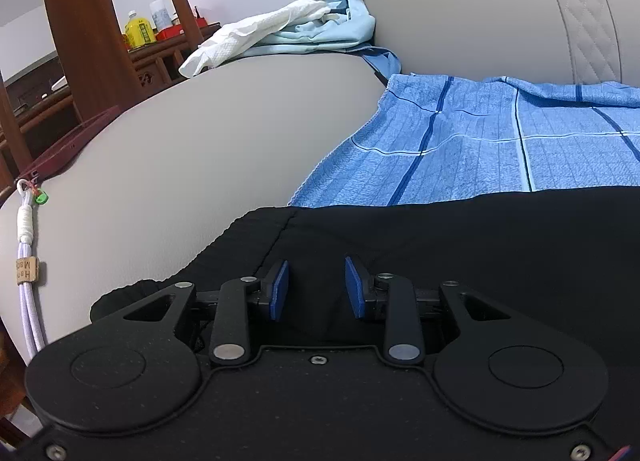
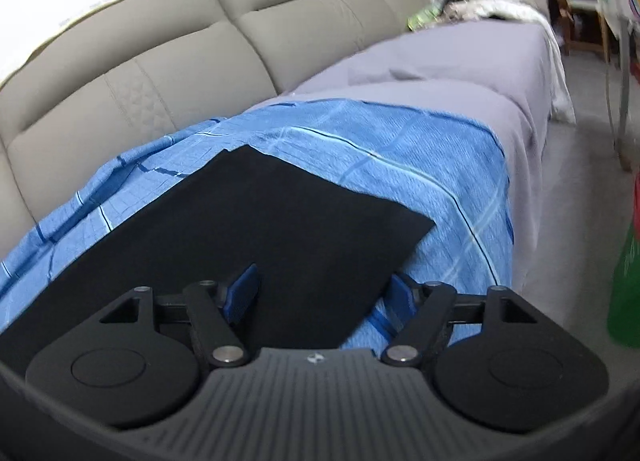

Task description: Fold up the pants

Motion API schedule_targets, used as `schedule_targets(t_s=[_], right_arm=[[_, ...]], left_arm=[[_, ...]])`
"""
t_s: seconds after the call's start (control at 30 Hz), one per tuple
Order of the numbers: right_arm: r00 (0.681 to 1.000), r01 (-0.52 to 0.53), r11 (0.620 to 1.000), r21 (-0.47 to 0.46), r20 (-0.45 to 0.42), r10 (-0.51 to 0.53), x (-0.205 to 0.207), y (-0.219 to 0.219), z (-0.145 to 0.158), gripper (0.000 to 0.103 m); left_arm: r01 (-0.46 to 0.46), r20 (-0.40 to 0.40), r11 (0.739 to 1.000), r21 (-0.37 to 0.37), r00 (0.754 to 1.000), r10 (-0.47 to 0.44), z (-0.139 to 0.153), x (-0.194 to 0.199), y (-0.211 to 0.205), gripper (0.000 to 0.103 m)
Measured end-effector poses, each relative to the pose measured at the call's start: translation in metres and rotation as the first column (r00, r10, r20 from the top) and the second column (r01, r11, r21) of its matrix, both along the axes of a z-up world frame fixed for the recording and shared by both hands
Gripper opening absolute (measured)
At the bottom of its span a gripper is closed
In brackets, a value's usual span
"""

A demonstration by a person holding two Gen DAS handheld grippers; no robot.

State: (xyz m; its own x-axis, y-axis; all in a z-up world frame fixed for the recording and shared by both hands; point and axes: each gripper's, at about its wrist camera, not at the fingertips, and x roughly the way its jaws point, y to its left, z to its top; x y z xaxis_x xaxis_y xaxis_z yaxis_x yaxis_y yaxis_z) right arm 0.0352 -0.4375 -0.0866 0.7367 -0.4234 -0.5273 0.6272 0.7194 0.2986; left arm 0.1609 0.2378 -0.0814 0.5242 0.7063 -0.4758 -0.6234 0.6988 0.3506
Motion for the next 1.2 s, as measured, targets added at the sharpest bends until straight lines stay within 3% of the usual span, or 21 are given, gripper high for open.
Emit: schedule_targets(t_s=[0.13, 0.27, 0.37, 0.5, 0.57, 0.67, 0.7, 0.73, 0.83, 0.93, 1.0, 1.07, 1.13, 1.2], right_arm=[[0.994, -0.098, 0.995, 0.007, 0.048, 0.098, 0.007, 0.003, 0.006, 0.073], [0.994, -0.106, 0.994, -0.006, 0.015, 0.106, 0.019, 0.0, 0.006, 0.077], [0.992, -0.119, 0.993, 0.028, 0.034, 0.118, 0.03, -0.015, 0.008, 0.08], [0.971, -0.234, 0.968, 0.094, 0.066, 0.228, 0.046, -0.026, 0.014, 0.075], [0.956, -0.289, 0.948, 0.133, 0.083, 0.28, 0.056, -0.029, 0.017, 0.07], [0.962, -0.273, 0.955, 0.114, 0.046, 0.269, 0.067, -0.027, 0.018, 0.056], [0.97, -0.242, 0.962, 0.122, 0.033, 0.24, 0.07, -0.029, 0.019, 0.039], [0.979, -0.204, 0.969, 0.143, 0.021, 0.203, 0.072, -0.033, 0.02, 0.014], [0.992, -0.127, 0.971, 0.204, 0.002, 0.129, 0.079, -0.038, 0.027, 0.011], [0.983, -0.166, 0.986, 0.029, -0.076, 0.167, 0.099, 0.007, 0.054, 0.009], [0.954, -0.293, 0.951, -0.096, -0.09, 0.285, 0.116, 0.066, 0.077, 0.009], [0.895, -0.445, 0.874, -0.195, -0.128, 0.427, 0.126, 0.141, 0.093, 0.009], [0.775, -0.631, 0.731, -0.259, -0.173, 0.608, 0.124, 0.228, 0.097, 0.009], [0.607, -0.792, 0.552, -0.262, -0.23, 0.761, 0.114, 0.312, 0.082, 0.009]], left_arm=[[0.002, 0.004, 1.0, -0.005, 1.0, -0.002, 0.0, -0.001, 0.0, 0.031], [0.001, 0.003, 1.0, -0.003, 1.0, -0.001, 0.0, -0.001, 0.001, 0.031], [0.002, 0.009, 1.0, -0.01, 1.0, -0.002, 0.001, -0.001, 0.001, 0.031], [0.002, 0.02, 1.0, -0.02, 1.0, -0.001, 0.001, -0.003, 0.003, 0.031], [0.002, 0.028, 1.0, -0.029, 1.0, -0.001, 0.002, -0.004, 0.004, 0.031], [0.005, 0.056, 0.998, -0.064, 0.998, -0.002, 0.003, -0.009, 0.009, 0.031], [0.008, 0.07, 0.997, -0.082, 0.998, -0.002, 0.004, -0.011, 0.012, 0.031], [0.011, 0.091, 0.994, -0.109, 0.996, -0.001, 0.005, -0.014, 0.016, 0.031], [0.022, 0.149, 0.982, -0.19, 0.989, 0.007, 0.007, -0.022, 0.028, 0.031], [0.017, 0.149, 0.981, -0.192, 0.989, 0.012, 0.007, -0.022, 0.028, 0.031], [0.019, 0.149, 0.981, -0.194, 0.989, 0.011, 0.008, -0.022, 0.028, 0.031], [0.024, 0.166, 0.975, -0.22, 0.986, 0.013, 0.008, -0.024, 0.032, 0.031], [0.028, 0.183, 0.969, -0.246, 0.983, 0.018, 0.009, -0.027, 0.035, 0.032], [0.029, 0.186, 0.967, -0.252, 0.982, 0.019, 0.009, -0.027, 0.036, 0.032]])
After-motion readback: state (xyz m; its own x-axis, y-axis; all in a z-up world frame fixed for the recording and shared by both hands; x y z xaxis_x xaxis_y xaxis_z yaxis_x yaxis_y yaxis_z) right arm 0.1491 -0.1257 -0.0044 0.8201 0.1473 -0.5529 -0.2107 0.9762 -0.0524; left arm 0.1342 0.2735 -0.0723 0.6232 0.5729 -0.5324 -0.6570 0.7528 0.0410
